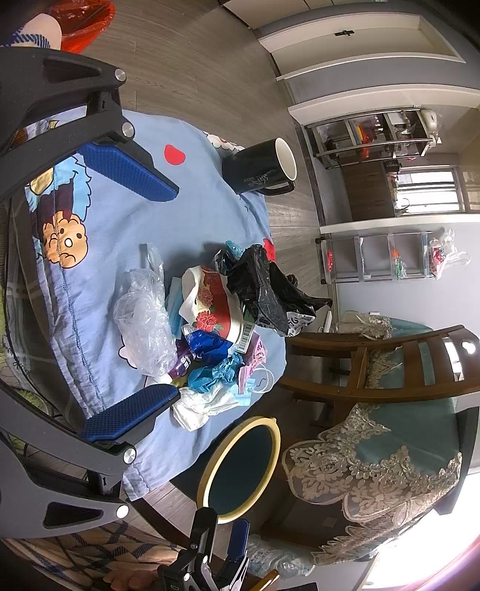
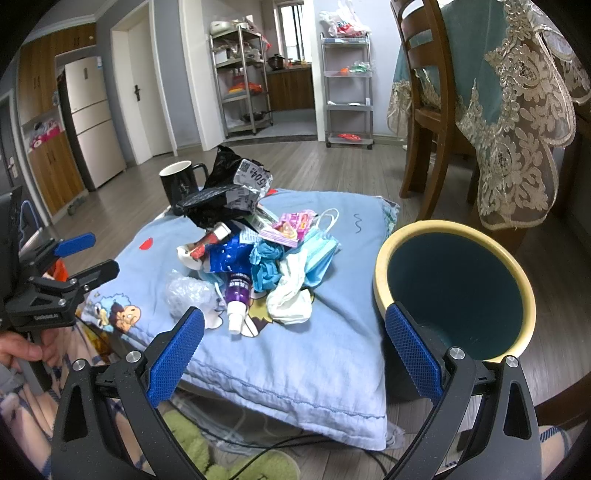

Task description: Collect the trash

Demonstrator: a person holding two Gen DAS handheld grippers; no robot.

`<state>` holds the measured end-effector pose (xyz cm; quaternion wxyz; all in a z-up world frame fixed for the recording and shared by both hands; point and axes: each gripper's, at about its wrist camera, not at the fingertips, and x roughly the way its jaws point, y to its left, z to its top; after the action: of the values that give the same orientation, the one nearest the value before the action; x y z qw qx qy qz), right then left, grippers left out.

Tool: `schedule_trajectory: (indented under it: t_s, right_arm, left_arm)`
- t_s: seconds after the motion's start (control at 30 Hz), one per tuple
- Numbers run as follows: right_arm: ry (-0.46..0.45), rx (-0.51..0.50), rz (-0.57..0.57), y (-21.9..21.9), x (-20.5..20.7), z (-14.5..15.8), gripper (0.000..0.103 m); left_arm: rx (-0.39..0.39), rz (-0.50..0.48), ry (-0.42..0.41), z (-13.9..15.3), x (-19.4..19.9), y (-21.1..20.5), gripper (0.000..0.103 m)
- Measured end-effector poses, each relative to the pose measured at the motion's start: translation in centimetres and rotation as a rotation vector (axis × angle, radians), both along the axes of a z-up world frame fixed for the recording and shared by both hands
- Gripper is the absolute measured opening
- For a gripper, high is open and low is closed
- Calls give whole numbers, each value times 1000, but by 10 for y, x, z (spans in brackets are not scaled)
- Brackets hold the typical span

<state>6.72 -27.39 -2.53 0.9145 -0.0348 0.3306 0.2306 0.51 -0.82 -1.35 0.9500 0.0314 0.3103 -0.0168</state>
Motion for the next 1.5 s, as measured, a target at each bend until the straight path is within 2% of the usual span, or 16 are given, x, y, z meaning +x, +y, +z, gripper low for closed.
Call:
schedule_trajectory:
  t_s: [0.53, 0.77, 1.1, 1.17, 1.3, 1.5]
  right_arm:
    - [2, -2, 0, 0, 1, 0, 98]
    - [4, -2, 1, 1, 1, -1, 98]
    - [49, -32, 12, 6, 5, -12, 98]
    - [77, -44, 5, 8, 10, -16, 98]
    - [122, -30, -3, 10, 17, -23, 98]
    - [163, -6, -13, 10, 24, -29, 96]
  left_arm:
    - [-8, -15, 23, -5, 2, -1, 97]
    - [-36, -44, 79, -10, 8, 0, 97]
    - [-24, -41, 173, -24, 25, -4, 97]
    - [-33, -46, 201, -30, 31, -4, 96]
    - [-79, -49, 268, -47, 48, -3, 85]
    - [-89, -54, 322, -72, 70, -6, 74]
